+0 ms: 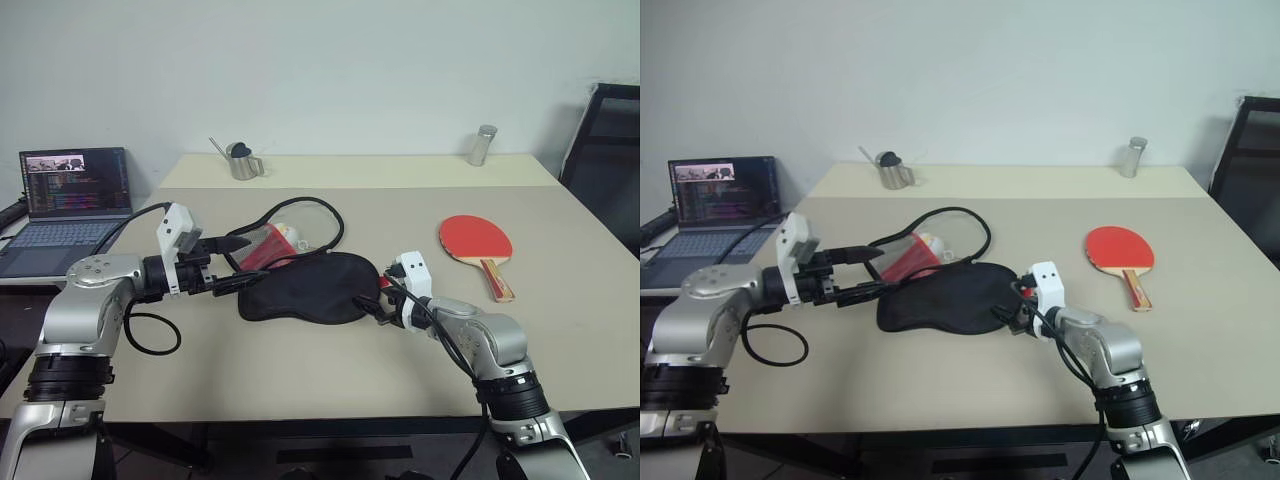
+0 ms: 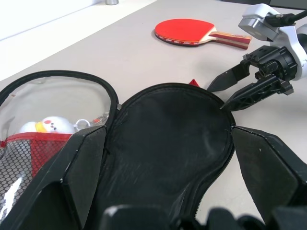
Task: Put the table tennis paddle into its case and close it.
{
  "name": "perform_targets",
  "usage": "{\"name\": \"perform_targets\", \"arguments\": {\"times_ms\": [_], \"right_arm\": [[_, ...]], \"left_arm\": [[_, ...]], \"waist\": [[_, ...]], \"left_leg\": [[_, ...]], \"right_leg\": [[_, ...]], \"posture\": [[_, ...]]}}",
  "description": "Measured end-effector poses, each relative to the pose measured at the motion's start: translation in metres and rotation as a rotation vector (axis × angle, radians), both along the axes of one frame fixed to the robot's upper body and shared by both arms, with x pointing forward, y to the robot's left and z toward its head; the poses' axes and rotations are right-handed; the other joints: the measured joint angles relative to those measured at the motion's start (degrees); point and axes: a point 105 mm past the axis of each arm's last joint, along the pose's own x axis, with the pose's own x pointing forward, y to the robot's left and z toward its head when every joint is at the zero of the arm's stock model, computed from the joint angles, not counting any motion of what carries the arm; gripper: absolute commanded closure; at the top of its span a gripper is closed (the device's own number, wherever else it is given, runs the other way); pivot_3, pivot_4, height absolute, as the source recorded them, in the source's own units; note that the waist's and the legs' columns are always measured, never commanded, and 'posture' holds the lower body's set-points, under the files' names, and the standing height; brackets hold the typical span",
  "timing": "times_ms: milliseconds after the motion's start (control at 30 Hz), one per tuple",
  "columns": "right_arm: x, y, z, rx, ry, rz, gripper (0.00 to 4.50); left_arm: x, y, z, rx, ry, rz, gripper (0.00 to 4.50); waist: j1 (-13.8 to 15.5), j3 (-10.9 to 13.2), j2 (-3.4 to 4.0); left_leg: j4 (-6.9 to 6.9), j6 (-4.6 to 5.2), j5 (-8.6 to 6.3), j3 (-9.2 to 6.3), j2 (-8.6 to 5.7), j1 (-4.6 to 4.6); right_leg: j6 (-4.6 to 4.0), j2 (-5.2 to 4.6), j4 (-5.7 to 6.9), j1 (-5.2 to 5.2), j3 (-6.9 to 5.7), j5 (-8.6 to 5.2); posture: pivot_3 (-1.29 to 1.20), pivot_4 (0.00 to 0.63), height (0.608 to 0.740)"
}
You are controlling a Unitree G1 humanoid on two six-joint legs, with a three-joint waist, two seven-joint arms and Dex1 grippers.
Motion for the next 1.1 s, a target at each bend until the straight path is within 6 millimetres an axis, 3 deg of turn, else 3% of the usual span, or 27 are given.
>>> {"name": "perform_targets", "arguments": {"times_ms": [100, 500, 767, 1100], "right_arm": [[-0.002, 0.005, -0.002, 0.003, 0.007, 0.019, 1.24], [-0.004, -0.011, -0.011, -0.078, 0.039, -0.008, 1.24], [-0.008, -0.002, -0.009, 0.055, 0.137, -0.039, 1.24], [-0.007, 0.007, -0.008, 0.091, 0.185, -0.012, 1.24]], "left_arm": [[0.0, 0.0, 0.001, 0.0, -0.003, 0.003, 0.0], [0.0, 0.0, 0.001, 0.001, -0.007, 0.003, 0.0], [0.0, 0.0, 0.003, 0.006, -0.024, -0.001, 0.0], [0.001, 0.0, 0.004, 0.01, -0.037, -0.002, 0.0]], "waist": [[-0.1, 0.0, 0.0], [-0.1, 0.0, -0.01], [-0.1, 0.0, -0.01], [-0.2, 0.0, -0.01]], "left_leg": [[0.0, 0.0, 0.0, 0.01, 0.01, 0.0], [0.0, 0.0, 0.0, 0.04, 0.01, 0.0], [-0.01, 0.0, 0.0, 0.04, 0.05, 0.0], [-0.01, 0.0, 0.0, 0.06, 0.05, 0.01]], "right_leg": [[0.0, 0.0, 0.01, -0.02, 0.01, 0.0], [0.0, 0.0, 0.01, -0.03, 0.05, 0.0], [0.0, 0.02, 0.03, -0.04, 0.05, 0.0], [0.0, 0.04, 0.05, -0.07, 0.09, 0.0]], "posture": [[0.0, 0.15, 0.74], [0.0, 0.15, 0.74], [0.0, 0.15, 0.74], [0.0, 0.15, 0.74]]}}
